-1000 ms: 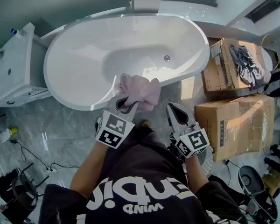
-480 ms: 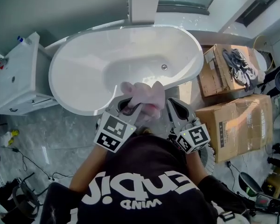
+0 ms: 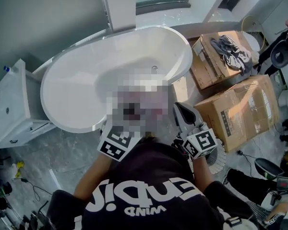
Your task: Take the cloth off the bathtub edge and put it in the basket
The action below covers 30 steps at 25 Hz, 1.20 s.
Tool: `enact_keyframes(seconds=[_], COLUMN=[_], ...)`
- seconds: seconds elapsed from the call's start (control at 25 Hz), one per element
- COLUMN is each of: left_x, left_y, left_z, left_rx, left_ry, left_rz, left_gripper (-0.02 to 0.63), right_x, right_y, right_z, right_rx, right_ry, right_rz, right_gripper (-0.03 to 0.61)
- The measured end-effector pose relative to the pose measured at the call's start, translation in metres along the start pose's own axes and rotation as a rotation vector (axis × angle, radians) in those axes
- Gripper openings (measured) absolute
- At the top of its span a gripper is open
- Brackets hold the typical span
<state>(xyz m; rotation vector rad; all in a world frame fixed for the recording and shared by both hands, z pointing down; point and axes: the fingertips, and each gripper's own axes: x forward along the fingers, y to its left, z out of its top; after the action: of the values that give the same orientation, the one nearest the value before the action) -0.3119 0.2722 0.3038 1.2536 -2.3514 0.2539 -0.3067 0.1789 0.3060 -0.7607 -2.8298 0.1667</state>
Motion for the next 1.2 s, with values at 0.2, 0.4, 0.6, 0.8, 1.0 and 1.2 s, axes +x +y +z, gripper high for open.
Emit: enact_keyframes(seconds=[0.2, 0.4, 0.6, 0.8, 1.0, 1.2], left_x=[0.014, 0.044, 0.071, 0.088, 0.096, 0.104], left_y=[-0.030, -0.081, -0.132, -0.198, -0.263, -0.329], left_z=[0.026, 0.044, 0.053, 0.060, 0.062, 0.055], left_rx=[0.066, 0.163, 0.226, 0.263, 0.323, 0.373], left_ry=[-0.039, -0.062, -0.070, -0.068, -0.063, -0.037], left_rz=[-0.129, -0.311, -0.457, -0.599, -0.723, -0.834], left_gripper=[0.075, 0.075, 0.075, 0.075, 0.075, 0.075], right_x=[-0.043, -0.108, -0.176, -0.261, -0.323, -0.376], right_y=[-0.022, -0.048, -0.062, -0.069, -0.067, -0.068], right_z=[0.001, -0.010, -0.019, -0.034, -0.044, -0.057], right_rx=[0.011, 0.028, 0.050, 0.085, 0.100, 0.114], right_ry=[-0.025, -0.059, -0.098, -0.122, -0.158, -0.184], right_rz=[-0.163, -0.379, -0.560, -0.753, -0.888, -0.971], right_gripper=[0.009, 0.009, 0.009, 0.009, 0.009, 0.009])
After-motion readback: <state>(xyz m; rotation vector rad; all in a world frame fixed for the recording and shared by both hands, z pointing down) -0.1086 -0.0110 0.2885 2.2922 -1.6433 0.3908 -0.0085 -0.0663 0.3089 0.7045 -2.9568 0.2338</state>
